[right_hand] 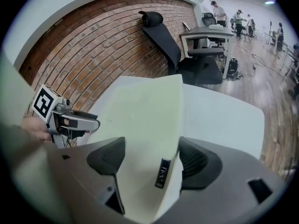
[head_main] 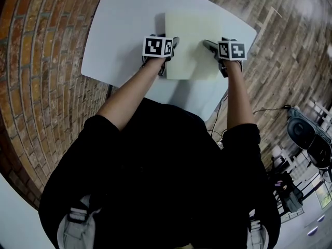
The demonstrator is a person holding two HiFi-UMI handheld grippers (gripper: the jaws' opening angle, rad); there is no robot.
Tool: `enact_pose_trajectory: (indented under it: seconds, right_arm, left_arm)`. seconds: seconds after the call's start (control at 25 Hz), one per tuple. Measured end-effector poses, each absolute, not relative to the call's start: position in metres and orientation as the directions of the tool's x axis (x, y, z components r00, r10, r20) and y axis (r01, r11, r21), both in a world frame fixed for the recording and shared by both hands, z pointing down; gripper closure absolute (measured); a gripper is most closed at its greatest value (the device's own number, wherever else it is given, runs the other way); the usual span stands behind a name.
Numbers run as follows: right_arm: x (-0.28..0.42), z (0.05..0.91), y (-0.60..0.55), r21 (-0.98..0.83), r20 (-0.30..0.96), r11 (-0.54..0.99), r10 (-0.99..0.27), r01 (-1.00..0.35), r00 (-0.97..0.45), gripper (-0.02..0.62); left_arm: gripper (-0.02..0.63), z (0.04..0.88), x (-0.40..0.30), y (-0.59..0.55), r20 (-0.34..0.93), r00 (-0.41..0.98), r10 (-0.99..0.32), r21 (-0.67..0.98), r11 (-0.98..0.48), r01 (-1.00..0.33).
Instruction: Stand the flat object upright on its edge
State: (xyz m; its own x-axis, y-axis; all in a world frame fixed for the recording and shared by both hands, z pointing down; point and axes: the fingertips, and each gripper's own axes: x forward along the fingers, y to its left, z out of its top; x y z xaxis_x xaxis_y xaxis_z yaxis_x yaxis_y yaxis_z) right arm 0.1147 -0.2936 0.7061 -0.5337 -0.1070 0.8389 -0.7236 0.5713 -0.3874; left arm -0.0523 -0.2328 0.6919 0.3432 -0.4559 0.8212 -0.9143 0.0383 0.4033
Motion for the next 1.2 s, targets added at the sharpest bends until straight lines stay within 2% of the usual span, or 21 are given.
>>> enact_pose_trajectory:
  seconds: [1.2]
  right_arm:
    - [0.125, 0.618, -0.246, -0.231, 0.791, 0.532, -0.386, -0.815, -0.475, 0.236]
  left_arm:
    - [0.349, 0.609, -0.049, -0.212, 0.73, 0.396, -0.557, 0.36, -0.18, -0.916]
